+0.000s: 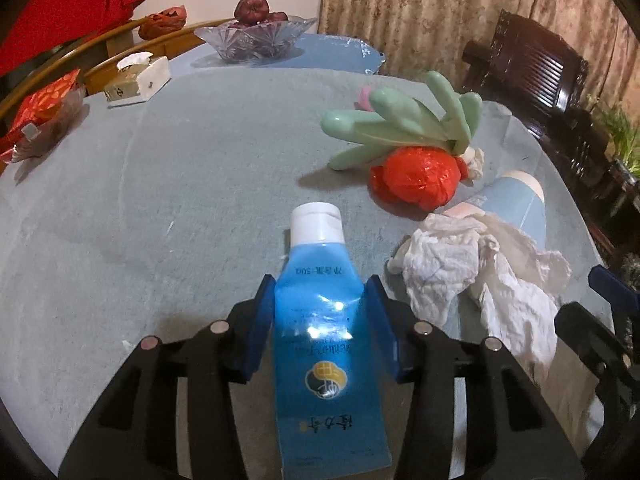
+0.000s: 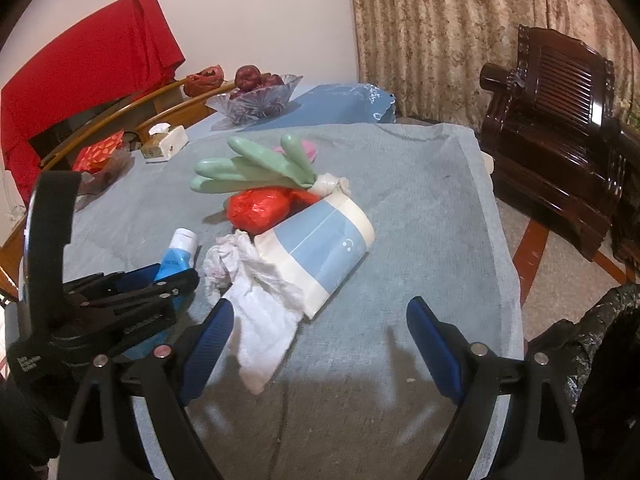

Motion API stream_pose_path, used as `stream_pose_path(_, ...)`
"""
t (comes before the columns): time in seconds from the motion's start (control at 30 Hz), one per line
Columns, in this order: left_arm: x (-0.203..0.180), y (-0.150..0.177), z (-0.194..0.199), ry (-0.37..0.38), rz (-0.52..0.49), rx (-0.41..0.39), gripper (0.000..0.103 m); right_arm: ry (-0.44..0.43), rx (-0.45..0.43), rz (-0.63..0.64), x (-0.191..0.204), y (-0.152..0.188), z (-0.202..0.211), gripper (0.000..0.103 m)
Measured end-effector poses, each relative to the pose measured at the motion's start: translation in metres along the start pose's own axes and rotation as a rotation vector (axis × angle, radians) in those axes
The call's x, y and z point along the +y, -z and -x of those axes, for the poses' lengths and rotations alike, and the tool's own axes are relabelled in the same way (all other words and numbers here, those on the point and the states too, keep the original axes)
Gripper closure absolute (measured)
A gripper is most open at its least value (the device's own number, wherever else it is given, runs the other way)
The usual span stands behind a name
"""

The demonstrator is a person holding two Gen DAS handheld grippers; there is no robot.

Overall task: Collect trash
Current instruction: 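Grasp the white tissue with the right tool while the left tool holds the blue tube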

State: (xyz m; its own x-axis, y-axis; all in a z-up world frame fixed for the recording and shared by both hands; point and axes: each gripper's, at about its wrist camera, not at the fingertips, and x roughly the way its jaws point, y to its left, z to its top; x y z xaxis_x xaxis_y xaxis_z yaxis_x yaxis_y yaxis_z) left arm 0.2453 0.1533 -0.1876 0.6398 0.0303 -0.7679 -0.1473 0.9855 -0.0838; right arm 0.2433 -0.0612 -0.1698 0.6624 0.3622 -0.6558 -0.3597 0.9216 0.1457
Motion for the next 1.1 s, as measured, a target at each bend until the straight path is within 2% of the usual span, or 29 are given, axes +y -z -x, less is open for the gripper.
stream_pose_path(0.2,0.028,0.006,0.021,0.046,0.081,-0.038,0.058,-0.014,-0.001,-0.001,0.002,0.0,0.001,0.017)
stream_pose_path(0.47,0.027,0.009,0.031,0.054,0.06,-0.053,0.058,-0.019,0.042,0.001,0.012,0.006,-0.014,0.018)
stream_pose_path(0.5,0.026,0.009,0.031,0.057,0.057,-0.054,0.058,-0.018,0.048,0.002,0.013,0.005,-0.017,0.021)
stream_pose_path(0.6,0.024,0.009,0.032,0.072,0.048,-0.05,0.058,-0.034,0.095,0.009,0.013,0.003,-0.028,0.044)
stream_pose_path(0.67,0.022,0.009,0.032,0.086,0.042,-0.049,0.058,-0.058,0.121,0.008,0.013,0.004,-0.032,0.071)
stream_pose_path(0.73,0.018,0.011,0.036,0.101,0.033,-0.049,0.058,-0.079,0.131,0.017,0.014,0.006,-0.031,0.088)
stream_pose_path(0.8,0.015,0.013,0.039,0.112,0.024,-0.048,0.058,-0.107,0.134,0.025,0.015,0.009,-0.026,0.092)
stream_pose_path(1.1,-0.002,0.026,0.07,0.179,-0.004,-0.062,0.058,-0.134,0.037,0.025,0.007,0.014,0.038,0.093)
